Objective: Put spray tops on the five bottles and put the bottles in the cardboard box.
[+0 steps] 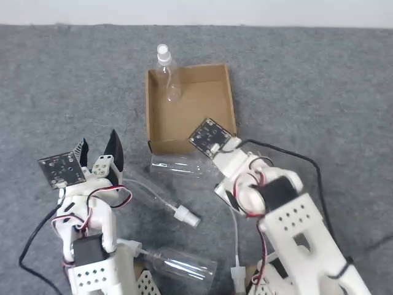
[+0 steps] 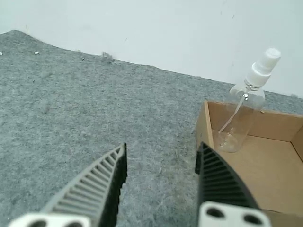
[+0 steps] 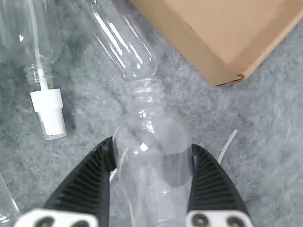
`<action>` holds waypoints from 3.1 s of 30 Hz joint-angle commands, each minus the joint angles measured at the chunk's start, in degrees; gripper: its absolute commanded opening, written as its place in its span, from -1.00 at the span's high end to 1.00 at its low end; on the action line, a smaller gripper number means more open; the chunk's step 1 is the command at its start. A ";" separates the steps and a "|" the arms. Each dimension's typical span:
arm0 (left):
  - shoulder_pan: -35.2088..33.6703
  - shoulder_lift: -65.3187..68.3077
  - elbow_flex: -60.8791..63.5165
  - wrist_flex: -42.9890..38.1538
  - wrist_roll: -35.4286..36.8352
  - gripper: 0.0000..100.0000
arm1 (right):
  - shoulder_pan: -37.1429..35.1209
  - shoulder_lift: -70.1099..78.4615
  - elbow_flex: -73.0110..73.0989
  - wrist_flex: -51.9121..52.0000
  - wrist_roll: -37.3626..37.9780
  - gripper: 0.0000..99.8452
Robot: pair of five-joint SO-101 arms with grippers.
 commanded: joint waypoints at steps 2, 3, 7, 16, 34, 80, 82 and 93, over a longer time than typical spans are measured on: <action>-0.18 -0.88 -0.48 -2.02 -0.44 0.55 | 0.04 -7.43 1.32 0.57 -1.14 0.90; -0.18 -0.88 -0.48 -2.02 -0.44 0.55 | 0.04 -8.75 2.11 0.31 -1.14 0.94; -0.18 -0.88 -0.48 -2.02 -0.44 0.55 | 0.04 -12.53 3.78 0.13 -1.05 0.99; -0.18 -0.88 -0.48 -2.02 -0.44 0.55 | 0.13 -15.25 8.00 -4.53 -1.14 0.99; 0.26 -0.88 -1.45 -1.67 -0.35 0.55 | 6.90 -15.25 8.18 -7.52 -4.04 0.99; 24.70 15.56 -30.55 31.82 -29.01 0.55 | 25.63 -15.25 11.87 -19.03 -15.38 0.99; 26.64 21.36 -32.92 33.41 -32.79 0.55 | 25.63 -15.25 11.87 -19.03 -15.38 0.99; 30.51 42.20 -37.58 35.69 -46.24 0.41 | 25.63 -15.25 11.87 -18.95 -14.95 0.99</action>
